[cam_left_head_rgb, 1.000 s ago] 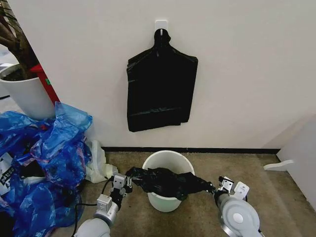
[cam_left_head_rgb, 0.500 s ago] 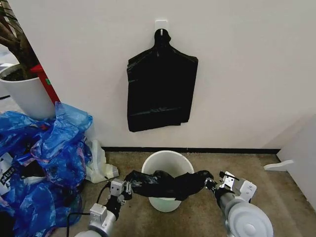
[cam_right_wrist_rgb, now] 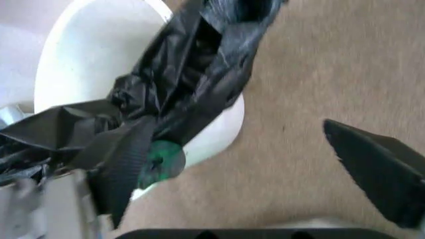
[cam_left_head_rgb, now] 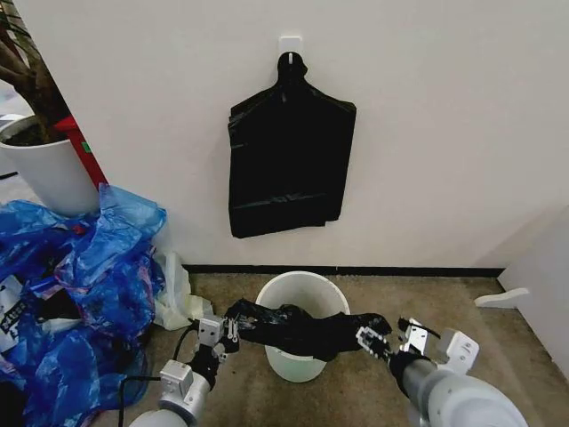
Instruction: Place the garbage bag over the trash bin.
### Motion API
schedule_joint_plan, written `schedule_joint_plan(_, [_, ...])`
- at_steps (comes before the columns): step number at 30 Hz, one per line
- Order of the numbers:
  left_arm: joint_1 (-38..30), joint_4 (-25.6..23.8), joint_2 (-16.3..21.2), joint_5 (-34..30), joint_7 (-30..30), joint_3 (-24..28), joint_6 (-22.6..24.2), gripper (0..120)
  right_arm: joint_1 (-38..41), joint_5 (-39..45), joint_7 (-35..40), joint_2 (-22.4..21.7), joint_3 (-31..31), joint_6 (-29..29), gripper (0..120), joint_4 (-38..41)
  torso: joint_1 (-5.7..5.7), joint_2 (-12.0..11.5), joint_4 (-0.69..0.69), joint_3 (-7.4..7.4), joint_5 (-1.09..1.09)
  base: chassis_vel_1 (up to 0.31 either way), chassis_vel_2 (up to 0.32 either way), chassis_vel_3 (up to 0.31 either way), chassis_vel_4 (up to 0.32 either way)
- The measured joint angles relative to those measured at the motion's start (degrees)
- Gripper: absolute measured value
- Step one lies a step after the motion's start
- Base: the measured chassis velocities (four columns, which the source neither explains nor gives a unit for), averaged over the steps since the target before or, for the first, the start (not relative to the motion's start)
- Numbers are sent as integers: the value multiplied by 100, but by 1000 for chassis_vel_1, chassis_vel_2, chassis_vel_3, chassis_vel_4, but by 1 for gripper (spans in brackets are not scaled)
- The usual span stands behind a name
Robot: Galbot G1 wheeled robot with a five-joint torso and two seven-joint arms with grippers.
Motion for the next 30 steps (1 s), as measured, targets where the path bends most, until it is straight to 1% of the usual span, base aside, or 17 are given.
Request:
schedule_joint_plan(3, [19, -3, -17, 0, 11, 4, -21, 0, 196, 364, 163, 87, 15, 232, 100, -83, 0, 0, 1, 0, 0, 0, 0, 0, 0])
schedule_joint_plan(7, [41, -12, -22, 2, 36, 0, -40, 0, 361, 439, 195, 125, 15, 334, 100, -267, 0, 0, 2, 0, 0, 0, 0, 0, 0])
schedule_joint_plan(14, [47, -17, -18, 5, 50, -9, -60, 0, 530, 375, 65, 171, 18, 333, 98, -648, 0, 0, 2, 0, 1, 0, 0, 0, 0])
schedule_joint_plan(16, [34, -18, -8, -2, 53, -11, -63, 0, 525, 359, 31, 186, 22, 331, 94, -692, 0, 0, 2, 0, 1, 0, 0, 0, 0])
schedule_joint_plan(18, [-6, -16, -4, -34, 53, -8, -64, 0, 494, 334, -29, 208, 23, 328, 83, -719, 0, 0, 1, 0, 0, 0, 0, 0, 0])
schedule_joint_plan(19, [-26, -10, -5, -41, 54, -2, -64, 0, 485, 329, -41, 217, 23, 327, 79, -727, 0, 0, 1, 0, 1, 0, 0, 0, 0])
schedule_joint_plan(20, [-26, -10, -5, -41, 54, -2, -64, 0, 485, 329, -41, 217, 23, 327, 79, -727, 0, 0, 1, 0, 1, 0, 0, 0, 0])
schedule_joint_plan(25, [-77, 21, -10, -66, 55, 24, -64, 0, 439, 298, -131, 269, 42, 325, 59, -775, 0, 0, 1, 0, 0, 0, 0, 0, 0])
schedule_joint_plan(26, [-79, 24, -11, -67, 55, 25, -64, 0, 431, 294, -148, 279, 47, 325, 56, -788, 0, 0, 1, 0, 0, 0, 0, 0, 0])
schedule_joint_plan(27, [-79, 24, -11, -67, 55, 25, -64, 0, 431, 294, -148, 279, 47, 325, 56, -788, 0, 0, 1, 0, 0, 0, 0, 0, 0])
schedule_joint_plan(28, [-83, 31, -13, -68, 56, 26, -63, 0, 412, 275, -183, 310, 52, 324, 50, -821, 0, 0, 1, 0, 0, 0, 0, 0, 0])
schedule_joint_plan(30, [-85, 32, -15, -70, 58, 26, -64, 0, 388, 243, -211, 346, 51, 325, 43, -836, 0, 0, 1, 0, 0, 0, 0, 0, 0])
